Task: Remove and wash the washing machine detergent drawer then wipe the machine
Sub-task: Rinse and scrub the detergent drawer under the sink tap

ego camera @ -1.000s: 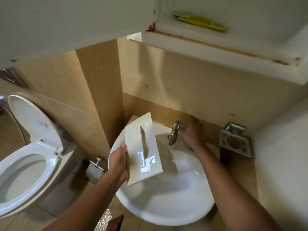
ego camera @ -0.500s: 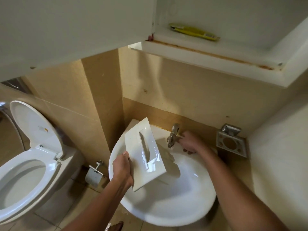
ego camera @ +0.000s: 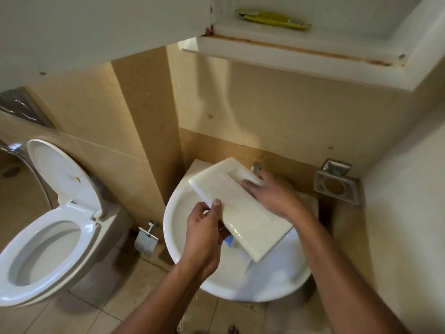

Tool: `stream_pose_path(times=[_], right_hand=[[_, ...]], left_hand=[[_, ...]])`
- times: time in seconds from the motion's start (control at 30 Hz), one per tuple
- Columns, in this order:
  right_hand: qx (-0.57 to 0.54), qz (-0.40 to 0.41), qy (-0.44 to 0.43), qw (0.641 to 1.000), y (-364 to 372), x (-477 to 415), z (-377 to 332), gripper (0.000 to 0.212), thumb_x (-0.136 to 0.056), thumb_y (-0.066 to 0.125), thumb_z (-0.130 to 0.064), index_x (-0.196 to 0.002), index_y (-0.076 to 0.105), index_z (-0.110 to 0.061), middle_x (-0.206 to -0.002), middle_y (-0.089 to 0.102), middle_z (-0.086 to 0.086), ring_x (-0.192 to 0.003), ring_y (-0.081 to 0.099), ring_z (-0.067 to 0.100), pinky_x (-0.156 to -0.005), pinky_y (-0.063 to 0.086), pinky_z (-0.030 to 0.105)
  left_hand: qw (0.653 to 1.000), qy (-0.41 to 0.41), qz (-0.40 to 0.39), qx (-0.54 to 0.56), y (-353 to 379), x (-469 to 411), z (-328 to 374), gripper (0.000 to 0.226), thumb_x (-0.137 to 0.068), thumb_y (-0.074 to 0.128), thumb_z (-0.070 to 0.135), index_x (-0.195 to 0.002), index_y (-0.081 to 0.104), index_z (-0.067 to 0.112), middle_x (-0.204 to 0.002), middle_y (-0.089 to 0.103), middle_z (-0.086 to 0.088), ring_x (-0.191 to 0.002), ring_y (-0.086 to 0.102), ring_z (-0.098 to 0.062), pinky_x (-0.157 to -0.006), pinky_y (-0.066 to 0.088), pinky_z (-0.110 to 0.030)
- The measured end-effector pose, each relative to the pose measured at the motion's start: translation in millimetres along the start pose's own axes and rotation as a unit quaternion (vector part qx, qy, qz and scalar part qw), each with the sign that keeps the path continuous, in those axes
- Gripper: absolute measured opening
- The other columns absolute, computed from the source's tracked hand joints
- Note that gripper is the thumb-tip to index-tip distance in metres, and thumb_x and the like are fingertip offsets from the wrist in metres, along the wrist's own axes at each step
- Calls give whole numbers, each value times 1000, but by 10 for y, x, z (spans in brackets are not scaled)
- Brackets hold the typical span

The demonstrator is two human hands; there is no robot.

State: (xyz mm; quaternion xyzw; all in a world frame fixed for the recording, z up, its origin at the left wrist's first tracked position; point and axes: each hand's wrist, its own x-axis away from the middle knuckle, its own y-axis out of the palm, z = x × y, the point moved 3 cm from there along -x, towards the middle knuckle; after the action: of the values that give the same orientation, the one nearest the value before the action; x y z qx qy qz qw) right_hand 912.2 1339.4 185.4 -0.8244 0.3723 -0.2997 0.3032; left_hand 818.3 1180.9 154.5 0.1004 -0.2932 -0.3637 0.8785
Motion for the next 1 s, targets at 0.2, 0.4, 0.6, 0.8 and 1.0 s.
stream_pose_path(times=[0.2,0.4,0.6,0.8,1.0], right_hand=[[-2,104,-73,992,-460,187,-299,43,-88,56,-61,-92,68,-20,-82,71,-9,-74,66,11,-66,48,27],[34,85,21,996,209,197,25,35,-96,51,-50,-69,57,-29,-62,60,-8,-60,57,5,-55,40,27],[-118,274,61,953,284,699,94,31,-98,50,-44,-94,68,-19,-82,67,-3,-79,64,17,-68,44,29],[-500,395,172,752,990,1492,363,33,-98,46,-49,-109,67,-26,-99,73,12,-87,69,30,-75,55,41],[-786,296,111,531,1804,1797,162,49,-97,44,-40,-142,46,-20,-133,59,20,-118,60,40,-87,52,58]], left_hand=[[983,10,-182,14,33,126,171,30,-100,56,9,-130,57,6,-119,72,-21,-101,72,-34,-75,60,-40],[967,-107,-215,-80,-368,-121,74,28,-102,55,6,-130,58,5,-118,73,-20,-107,71,-40,-93,57,-56],[959,-91,-232,-135,-673,-288,379,29,-99,63,30,-117,66,7,-111,76,-13,-100,73,-33,-90,60,-49],[944,-12,-127,-305,-966,-220,178,30,-100,56,41,-120,58,18,-115,64,-2,-104,61,-18,-98,53,-46],[914,-247,-218,-237,-969,55,-228,68,-81,67,68,-126,60,18,-121,67,-9,-110,63,-30,-101,50,-49]])
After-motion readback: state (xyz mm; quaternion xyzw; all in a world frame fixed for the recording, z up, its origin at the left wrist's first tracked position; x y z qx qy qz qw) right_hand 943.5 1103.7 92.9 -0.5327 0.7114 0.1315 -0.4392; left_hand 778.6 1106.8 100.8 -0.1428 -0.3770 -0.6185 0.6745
